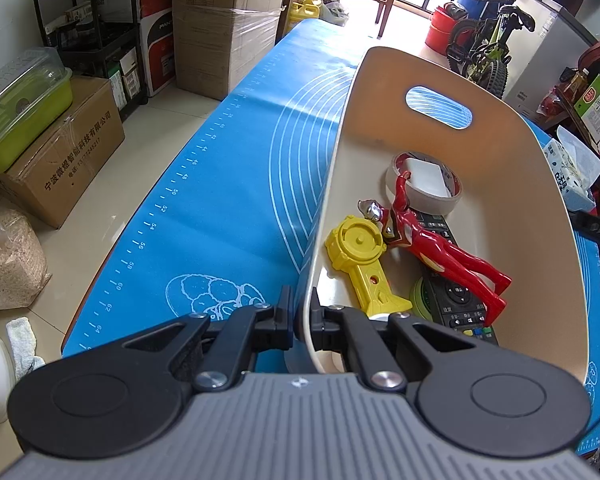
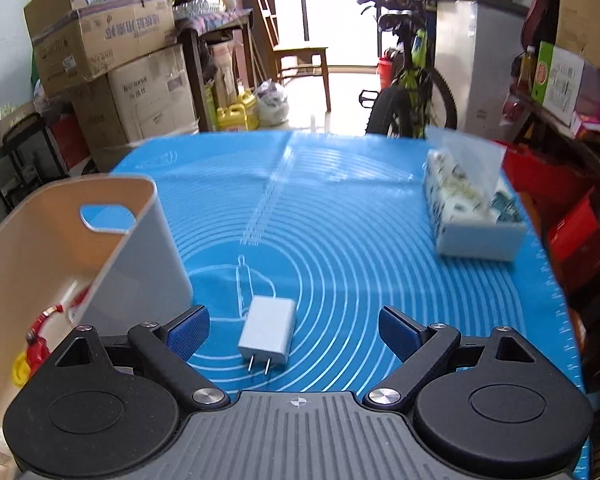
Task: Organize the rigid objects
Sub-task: 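Move the right gripper to the small white plug charger and grasp it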
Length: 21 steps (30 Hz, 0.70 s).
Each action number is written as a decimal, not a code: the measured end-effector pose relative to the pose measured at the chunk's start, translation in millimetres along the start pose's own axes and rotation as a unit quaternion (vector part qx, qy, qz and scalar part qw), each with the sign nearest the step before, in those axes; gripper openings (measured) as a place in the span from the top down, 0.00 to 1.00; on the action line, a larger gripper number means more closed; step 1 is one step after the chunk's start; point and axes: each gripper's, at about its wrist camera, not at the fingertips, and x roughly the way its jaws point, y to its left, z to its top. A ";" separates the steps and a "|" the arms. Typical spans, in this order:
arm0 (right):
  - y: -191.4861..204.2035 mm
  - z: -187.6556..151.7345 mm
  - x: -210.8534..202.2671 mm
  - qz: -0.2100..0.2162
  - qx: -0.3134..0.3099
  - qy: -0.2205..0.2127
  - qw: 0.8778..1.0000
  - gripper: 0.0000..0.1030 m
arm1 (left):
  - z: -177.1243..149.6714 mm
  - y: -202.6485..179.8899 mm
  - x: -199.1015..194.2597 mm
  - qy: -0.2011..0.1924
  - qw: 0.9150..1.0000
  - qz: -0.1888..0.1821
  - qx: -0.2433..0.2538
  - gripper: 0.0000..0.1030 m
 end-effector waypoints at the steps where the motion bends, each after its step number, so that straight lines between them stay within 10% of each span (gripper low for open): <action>1: 2.6 -1.9 4.7 0.000 -0.006 0.001 1.000 0.11 | 0.0 0.0 0.0 0.000 1.000 0.000 0.000 0.93; 14: 20.1 -13.1 62.6 -0.021 -0.012 0.020 1.000 0.20 | 1.2 0.2 1.7 0.002 1.000 -0.003 0.000 0.93; 21: 33.3 -20.9 62.9 -0.027 -0.034 -0.001 0.999 0.44 | 1.0 0.1 2.3 0.002 1.000 -0.001 0.003 0.93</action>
